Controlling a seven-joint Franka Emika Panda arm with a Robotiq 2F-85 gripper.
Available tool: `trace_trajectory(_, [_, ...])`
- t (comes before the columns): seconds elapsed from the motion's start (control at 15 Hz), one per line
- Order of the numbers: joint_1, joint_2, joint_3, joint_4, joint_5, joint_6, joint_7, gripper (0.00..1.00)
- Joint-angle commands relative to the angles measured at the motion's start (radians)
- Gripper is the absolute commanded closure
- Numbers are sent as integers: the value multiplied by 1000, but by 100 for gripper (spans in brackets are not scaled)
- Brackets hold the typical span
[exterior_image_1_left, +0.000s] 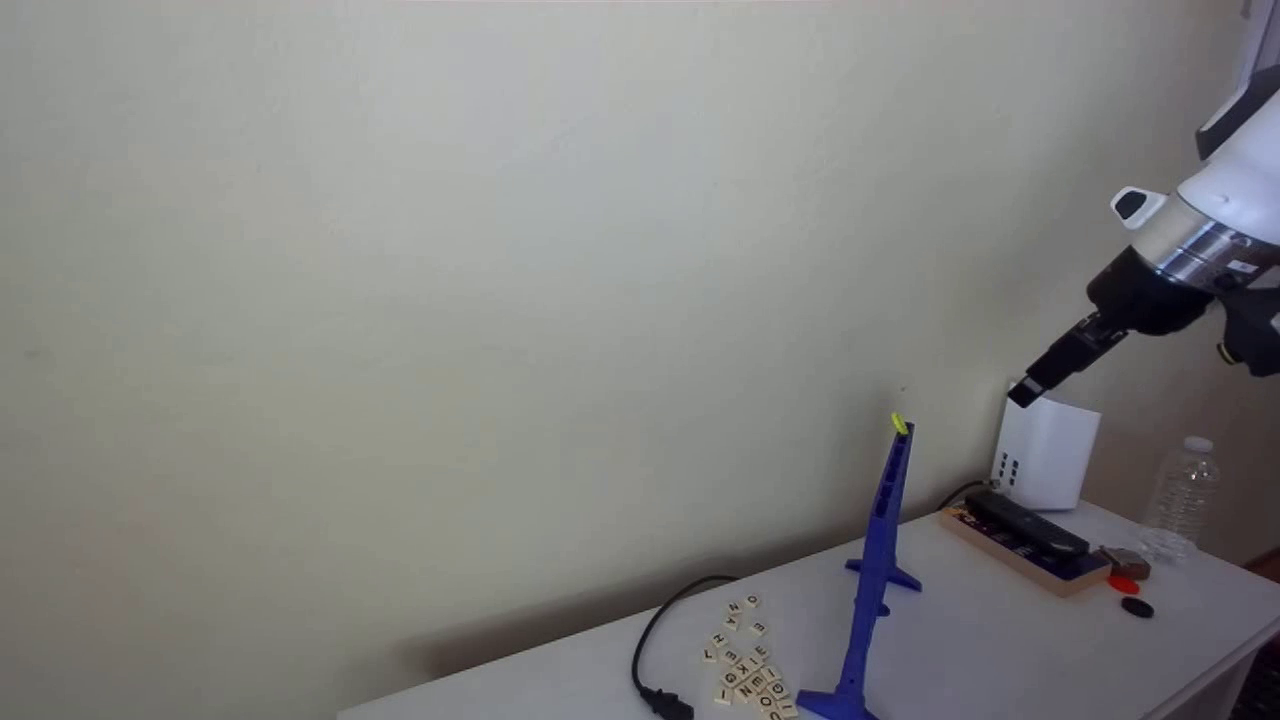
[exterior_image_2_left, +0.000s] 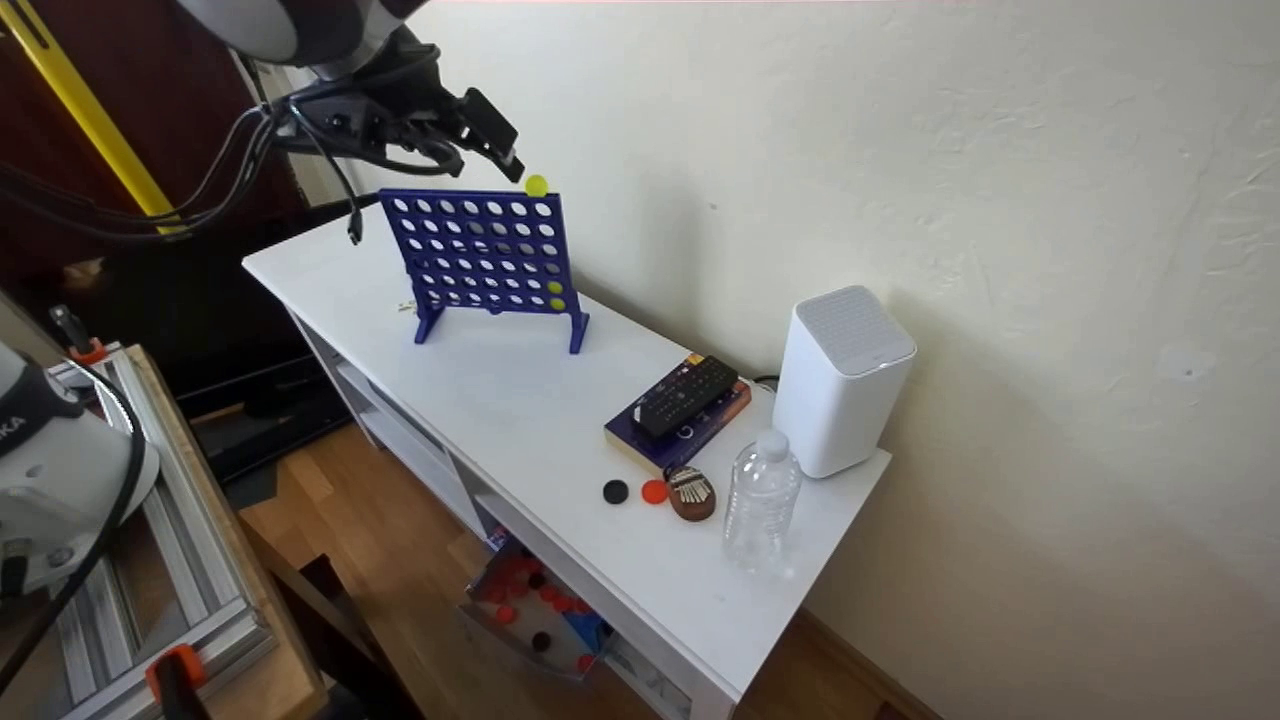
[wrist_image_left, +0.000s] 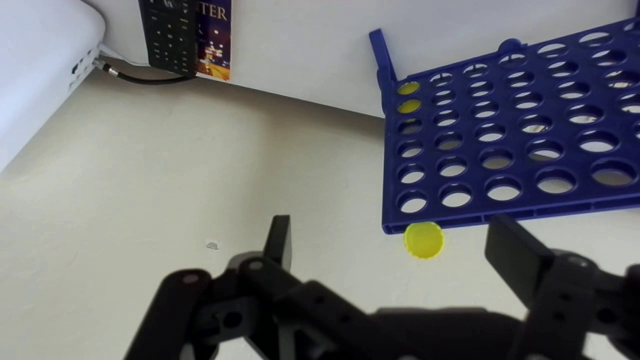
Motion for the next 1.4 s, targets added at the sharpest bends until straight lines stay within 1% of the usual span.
trace_trajectory(0.0, [-22,20,66,75,-143,30,194,0])
trace_trajectory(0.07, [-25,22,81,93,-178,41,246,0])
trace_trajectory(0.13, [-48,28,94,85,-101,39,161,0])
trace_trajectory(0.2, [-11,5,59,54,-101,8,161,0])
trace_trajectory(0.53, [-12,7,62,56,-98,7,161,0])
trace_trajectory(0.67, [-32,61,73,71,-96,-2,247,0])
trace_trajectory(0.73, [-40,91,73,82,-96,13,291,0])
trace_trajectory(0.87, [-29,129,62,95,-95,18,368,0])
trace_trajectory(1.0, [-2,168,33,109,-95,16,437,0])
trace_trajectory(1.13, [38,189,-2,131,-94,40,504,0])
trace_trajectory(1.33, [104,182,-56,152,-94,68,582,0])
